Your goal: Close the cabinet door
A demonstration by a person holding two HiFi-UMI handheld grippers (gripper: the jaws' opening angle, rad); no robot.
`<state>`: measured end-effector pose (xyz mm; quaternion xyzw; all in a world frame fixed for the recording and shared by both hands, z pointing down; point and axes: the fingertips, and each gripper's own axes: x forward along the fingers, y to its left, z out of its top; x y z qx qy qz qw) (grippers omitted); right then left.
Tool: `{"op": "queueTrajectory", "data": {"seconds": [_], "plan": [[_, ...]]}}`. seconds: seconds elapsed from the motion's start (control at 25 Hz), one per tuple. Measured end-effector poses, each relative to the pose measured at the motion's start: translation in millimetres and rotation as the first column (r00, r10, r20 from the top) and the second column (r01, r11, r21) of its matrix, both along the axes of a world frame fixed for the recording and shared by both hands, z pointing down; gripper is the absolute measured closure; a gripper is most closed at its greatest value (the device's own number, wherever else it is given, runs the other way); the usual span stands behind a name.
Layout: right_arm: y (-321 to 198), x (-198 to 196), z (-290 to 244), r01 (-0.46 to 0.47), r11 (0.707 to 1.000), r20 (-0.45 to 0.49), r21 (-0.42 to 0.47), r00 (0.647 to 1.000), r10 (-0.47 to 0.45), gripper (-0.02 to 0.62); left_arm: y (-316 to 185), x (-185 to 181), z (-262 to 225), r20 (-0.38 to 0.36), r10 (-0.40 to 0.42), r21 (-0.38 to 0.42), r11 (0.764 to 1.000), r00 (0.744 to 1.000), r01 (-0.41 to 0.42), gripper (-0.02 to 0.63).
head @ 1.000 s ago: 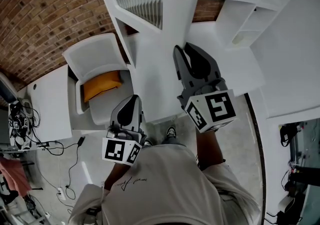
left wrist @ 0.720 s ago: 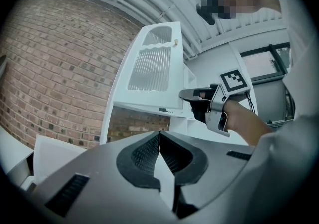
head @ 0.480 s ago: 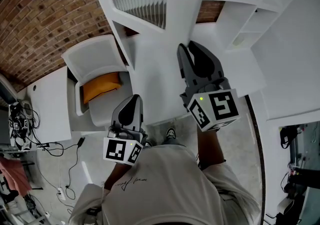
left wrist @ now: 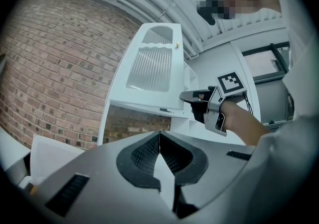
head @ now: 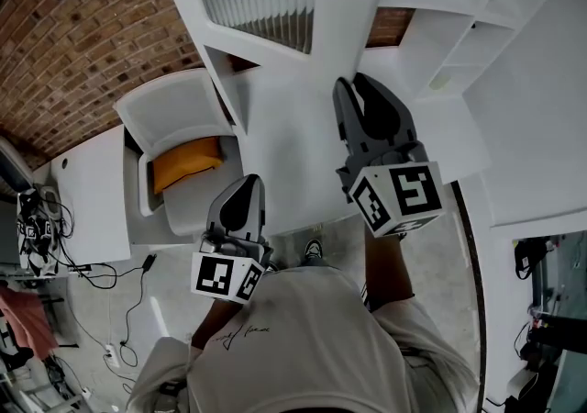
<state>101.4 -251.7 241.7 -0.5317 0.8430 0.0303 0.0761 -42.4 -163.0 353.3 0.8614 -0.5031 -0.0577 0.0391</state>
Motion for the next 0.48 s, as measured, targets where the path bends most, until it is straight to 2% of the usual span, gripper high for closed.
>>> {"op": "queueTrajectory", "data": {"seconds": [0.48], "plan": [[-22.7, 14.2, -0.8, -0.003, 1.000, -0.015, 0.004, 1.000, 0.003, 0.502, -19.1, 13.5, 3.5, 0.001, 0.008, -0.009, 1.000, 1.000, -0.008, 0.591]]}}
